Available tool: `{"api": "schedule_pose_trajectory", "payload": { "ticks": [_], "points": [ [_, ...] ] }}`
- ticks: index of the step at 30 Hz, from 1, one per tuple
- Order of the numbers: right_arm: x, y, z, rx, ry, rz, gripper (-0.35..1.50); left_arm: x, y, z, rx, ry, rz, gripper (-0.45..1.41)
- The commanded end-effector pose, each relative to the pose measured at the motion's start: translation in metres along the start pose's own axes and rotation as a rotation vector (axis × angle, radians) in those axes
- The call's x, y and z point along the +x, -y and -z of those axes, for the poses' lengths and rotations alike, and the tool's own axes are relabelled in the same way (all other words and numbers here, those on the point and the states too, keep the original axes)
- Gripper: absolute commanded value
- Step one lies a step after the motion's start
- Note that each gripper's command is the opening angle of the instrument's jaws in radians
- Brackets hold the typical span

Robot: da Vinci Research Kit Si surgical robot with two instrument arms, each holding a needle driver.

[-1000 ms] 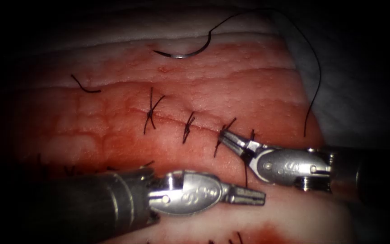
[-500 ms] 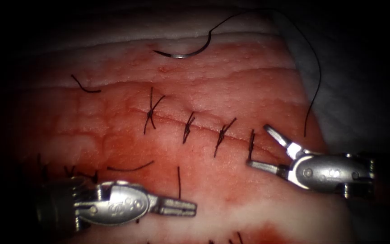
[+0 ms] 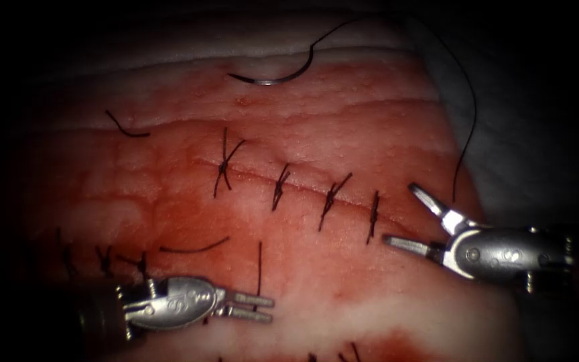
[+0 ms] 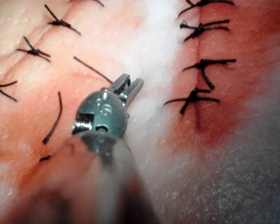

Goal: Wound Closure
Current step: Set the short cut suture piece down with the left tool, then wound closure complete.

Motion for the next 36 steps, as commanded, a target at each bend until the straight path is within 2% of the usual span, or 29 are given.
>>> {"api": "schedule_pose_trajectory", "payload": {
  "ticks": [1,2,3,4,6,8,12,15,16,18,19,21,23,24,25,26,27,28,29,31,36],
  "points": [
    [-0.0003,0.0006,-0.0008,0.001,-0.004,0.001,1.01,-0.0005,0.0004,-0.0007,-0.001,0.003,0.03,0.27],
    [-0.0003,0.0007,-0.0008,0.001,-0.004,0.002,1.0,-0.0006,0.0005,-0.0006,-0.001,0.002,0.048,0.34],
    [-0.0004,0.0008,-0.0007,0.0,-0.005,0.003,0.98,-0.0003,0.0008,-0.0002,-0.003,0.0,0.058,0.49],
    [-0.0004,0.0008,-0.0007,0.0,-0.005,0.003,0.98,-0.0003,0.0008,-0.0002,-0.003,0.0,0.058,0.49],
    [-0.0004,0.0008,-0.0007,0.0,-0.005,0.004,0.96,0.0013,0.001,0.0006,-0.011,-0.003,0.079,0.74],
    [-0.0004,0.0008,-0.0007,0.0,-0.005,0.004,0.95,0.0019,0.0009,0.0009,-0.015,-0.009,0.084,0.74],
    [-0.0005,0.0008,-0.0006,-0.003,-0.002,0.004,0.93,0.0053,0.0005,0.0022,-0.014,-0.041,0.069,0.74],
    [-0.0003,0.0005,-0.0004,-0.005,0.003,0.002,0.84,0.0077,0.0002,0.0035,-0.002,-0.071,0.048,0.74],
    [0.0,0.0003,-0.0003,-0.004,0.004,-0.001,0.81,0.0093,0.0,0.0046,0.003,-0.096,0.032,0.74],
    [0.0006,0.0,-0.0002,-0.002,0.008,-0.006,0.81,0.0104,-0.0001,0.0058,0.02,-0.104,0.02,0.74],
    [0.0014,-0.0004,-0.0001,0.001,0.014,-0.014,0.81,0.0115,0.0001,0.0074,0.042,-0.103,0.012,0.73],
    [0.0018,-0.0007,-0.0002,0.002,0.017,-0.018,0.81,0.012,0.0002,0.0081,0.054,-0.106,0.004,0.71],
    [0.0031,-0.0016,-0.0003,0.026,0.041,-0.023,1.06,0.0131,0.0009,0.0095,0.082,-0.12,-0.011,0.68],
    [0.0048,-0.0029,-0.0008,0.088,0.026,-0.08,1.25,0.0141,0.002,0.0107,0.109,-0.132,-0.028,0.61],
    [0.0056,-0.0035,-0.001,0.121,0.019,-0.09,1.25,0.0146,0.0026,0.0111,0.121,-0.135,-0.038,0.57],
    [0.0076,-0.0052,-0.0016,0.182,0.033,-0.12,1.26,0.0154,0.004,0.0119,0.146,-0.142,-0.059,0.52],
    [0.0076,-0.0052,-0.0016,0.182,0.033,-0.12,1.26,0.0154,0.004,0.0119,0.146,-0.142,-0.059,0.52],
    [0.0091,-0.0067,-0.0021,0.211,0.033,-0.14,1.28,0.0163,0.0058,0.0127,0.174,-0.162,-0.066,0.42],
    [0.0091,-0.0067,-0.0021,0.211,0.033,-0.14,1.28,0.0163,0.0058,0.0127,0.174,-0.162,-0.066,0.42],
    [0.0111,-0.0088,-0.0027,0.255,0.021,-0.163,1.28,0.0166,0.0079,0.0136,0.201,-0.198,-0.085,0.39],
    [0.0122,-0.0105,-0.0029,0.317,0.017,-0.155,1.31,0.0153,0.0089,0.0141,0.194,-0.21,-0.092,0.34]
  ]
}}
